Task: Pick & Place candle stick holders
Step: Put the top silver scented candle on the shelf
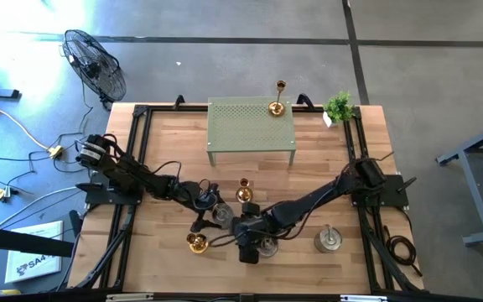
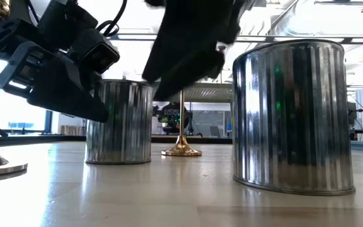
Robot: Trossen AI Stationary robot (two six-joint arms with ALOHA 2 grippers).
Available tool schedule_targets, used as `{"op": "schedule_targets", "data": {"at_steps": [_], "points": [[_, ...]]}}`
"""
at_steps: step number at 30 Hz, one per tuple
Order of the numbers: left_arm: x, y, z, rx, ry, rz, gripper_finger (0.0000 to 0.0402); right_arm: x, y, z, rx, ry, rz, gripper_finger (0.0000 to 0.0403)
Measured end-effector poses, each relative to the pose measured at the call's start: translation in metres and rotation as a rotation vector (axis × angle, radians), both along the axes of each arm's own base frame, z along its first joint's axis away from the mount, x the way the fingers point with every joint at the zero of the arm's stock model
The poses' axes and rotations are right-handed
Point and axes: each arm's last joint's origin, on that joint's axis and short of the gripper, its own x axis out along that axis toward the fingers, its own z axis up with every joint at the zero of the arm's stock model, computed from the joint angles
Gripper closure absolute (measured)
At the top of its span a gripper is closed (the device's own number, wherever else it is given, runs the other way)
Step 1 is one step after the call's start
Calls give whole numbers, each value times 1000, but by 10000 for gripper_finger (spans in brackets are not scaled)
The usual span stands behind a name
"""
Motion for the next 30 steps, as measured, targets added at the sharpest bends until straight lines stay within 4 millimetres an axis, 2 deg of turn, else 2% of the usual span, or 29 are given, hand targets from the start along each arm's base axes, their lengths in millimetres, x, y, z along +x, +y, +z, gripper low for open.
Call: {"op": "schedule_targets", "data": {"at_steps": [8, 13, 30], "points": [[0, 0, 3, -26, -3, 5, 46, -27, 23, 49, -69, -152, -4, 179], [-2, 0, 14, -33, -33, 5, 46, -45, 38, 70, -120, -229, -19, 179], [-18, 2, 56, -30, -112, -14, 46, -76, 76, 76, -195, -292, -19, 179]]}}
